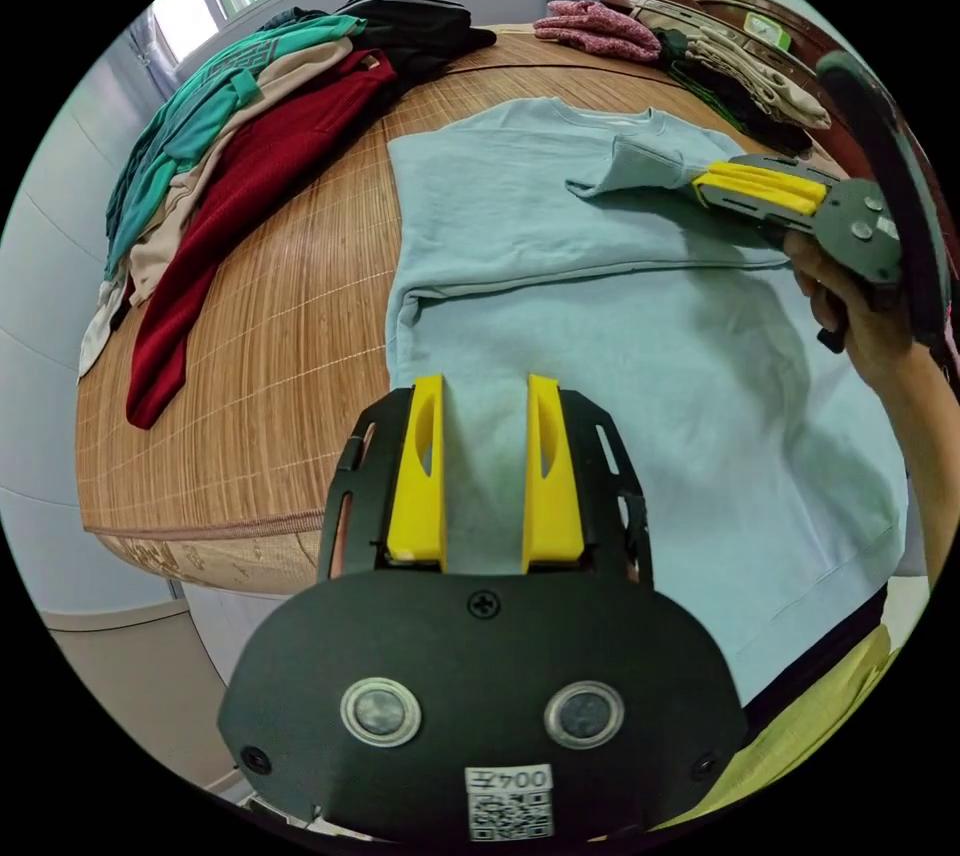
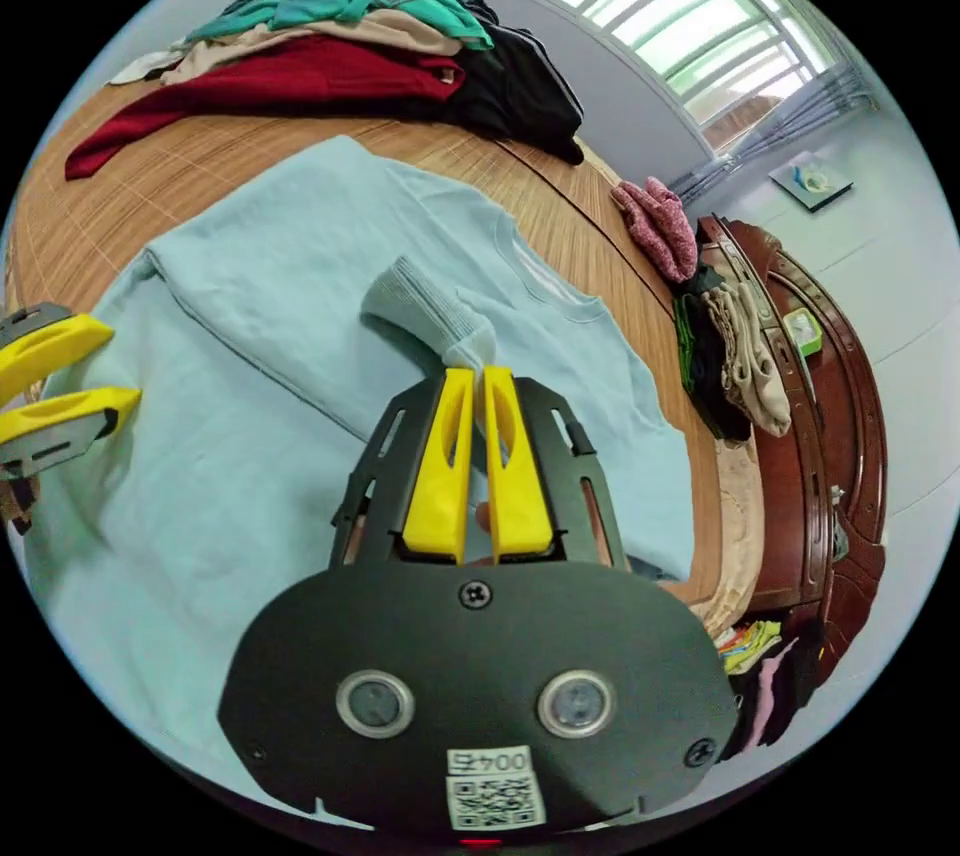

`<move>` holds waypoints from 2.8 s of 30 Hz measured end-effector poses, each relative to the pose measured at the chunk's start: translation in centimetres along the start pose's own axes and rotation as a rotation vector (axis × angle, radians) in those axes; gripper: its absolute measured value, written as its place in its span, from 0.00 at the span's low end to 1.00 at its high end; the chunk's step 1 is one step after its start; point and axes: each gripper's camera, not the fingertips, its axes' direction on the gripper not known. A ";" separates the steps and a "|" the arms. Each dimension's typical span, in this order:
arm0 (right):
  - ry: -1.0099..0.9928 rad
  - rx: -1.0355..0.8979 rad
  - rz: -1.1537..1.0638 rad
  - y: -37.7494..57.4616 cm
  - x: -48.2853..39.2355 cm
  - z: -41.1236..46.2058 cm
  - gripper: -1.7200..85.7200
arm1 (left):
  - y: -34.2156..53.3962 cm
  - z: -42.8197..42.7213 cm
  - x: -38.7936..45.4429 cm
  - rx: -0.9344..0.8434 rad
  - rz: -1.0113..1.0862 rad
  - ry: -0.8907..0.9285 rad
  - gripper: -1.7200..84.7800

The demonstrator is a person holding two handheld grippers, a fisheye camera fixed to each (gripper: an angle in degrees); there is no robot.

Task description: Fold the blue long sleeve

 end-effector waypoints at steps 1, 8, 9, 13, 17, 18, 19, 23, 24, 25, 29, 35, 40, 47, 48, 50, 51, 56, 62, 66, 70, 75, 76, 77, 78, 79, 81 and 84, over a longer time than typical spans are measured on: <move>-0.048 0.014 0.027 0.4 0.8 -0.3 0.06 | 0.0 0.1 -0.1 0.001 0.001 0.000 0.16; -0.486 0.069 0.268 5.4 9.5 -1.5 0.08 | -0.1 1.5 -1.6 -0.009 -0.014 0.014 0.16; -0.549 0.063 0.293 6.8 10.7 -1.4 0.08 | -0.2 1.8 -1.8 -0.015 -0.012 0.014 0.16; -0.782 0.127 0.280 11.2 12.7 -0.9 0.07 | -0.4 2.6 -2.8 -0.025 -0.010 0.018 0.16; -0.871 0.064 0.265 12.0 12.6 0.6 0.04 | -0.8 3.6 -4.2 -0.048 -0.004 0.022 0.16; -0.881 0.079 0.269 12.6 13.0 0.4 0.05 | -1.0 3.8 -4.8 -0.071 -0.005 0.026 0.16; -0.886 0.090 0.258 13.4 13.5 0.1 0.05 | -1.2 3.9 -5.1 -0.082 -0.007 0.034 0.16; -0.779 0.035 0.276 16.6 15.5 0.6 0.10 | -2.0 1.7 -7.6 0.008 -0.046 0.195 0.16; -0.731 0.001 0.297 17.8 16.2 1.2 0.13 | -2.6 1.2 -8.2 0.046 -0.061 0.251 0.16; -0.707 -0.022 0.323 19.2 17.0 1.9 0.13 | -3.1 1.2 -8.5 0.052 -0.068 0.282 0.16; -0.688 -0.044 0.441 23.6 19.6 3.9 0.14 | -6.8 3.8 -9.9 0.009 -0.171 0.554 0.16; -0.816 -0.025 0.596 28.5 22.1 6.0 0.12 | -8.2 10.8 -11.9 -0.063 -0.451 0.868 0.17; -0.824 -0.009 0.608 29.4 23.0 5.9 0.12 | -7.9 14.2 -13.1 -0.093 -0.576 0.913 0.18; -0.684 0.068 0.639 31.0 24.5 4.1 0.12 | -8.7 16.2 -14.0 -0.092 -0.610 0.900 0.17; -0.601 0.104 0.644 31.5 25.0 3.4 0.13 | -8.9 16.2 -14.0 -0.085 -0.601 0.881 0.16; -0.475 0.122 0.651 32.1 25.8 2.8 0.13 | -9.0 16.4 -14.0 -0.083 -0.592 0.845 0.14; -0.414 0.112 0.652 32.4 26.4 2.8 0.14 | -8.9 16.5 -14.0 -0.080 -0.596 0.837 0.13; -0.221 0.031 0.597 32.5 28.0 5.1 0.15 | -7.5 17.1 -14.8 -0.074 -0.631 0.852 0.08; -0.213 -0.066 0.480 32.2 28.9 8.7 0.15 | -8.5 13.6 -14.0 -0.014 -0.525 0.793 0.05; -0.327 -0.024 0.499 33.6 30.1 8.5 0.14 | -10.5 9.4 -12.5 0.078 -0.410 0.738 0.05; -0.432 -0.002 0.581 36.2 30.9 8.2 0.13 | -12.5 5.8 -11.0 0.168 -0.285 0.706 0.04; -0.439 0.018 0.579 36.9 30.4 7.3 0.12 | -11.9 -0.9 -9.4 0.466 0.023 0.627 0.05; -0.443 0.027 0.570 36.8 30.3 7.2 0.12 | -11.8 -1.0 -9.3 0.459 0.043 0.604 0.05; -0.446 0.028 0.565 36.6 30.2 7.1 0.12 | -11.9 -0.6 -9.5 0.405 0.042 0.581 0.05; -0.445 0.021 0.555 36.4 30.1 7.1 0.12 | -11.8 0.2 -9.8 0.358 0.033 0.588 0.05; -0.437 0.009 0.548 36.1 30.0 7.0 0.12 | -11.6 0.6 -9.9 0.344 0.027 0.593 0.05; -0.416 0.013 0.556 35.7 29.8 6.3 0.11 | -10.5 2.0 -10.1 0.293 -0.017 0.604 0.06; -0.399 0.084 0.569 35.1 29.2 3.8 0.11 | -8.8 4.3 -10.4 0.245 -0.106 0.732 0.08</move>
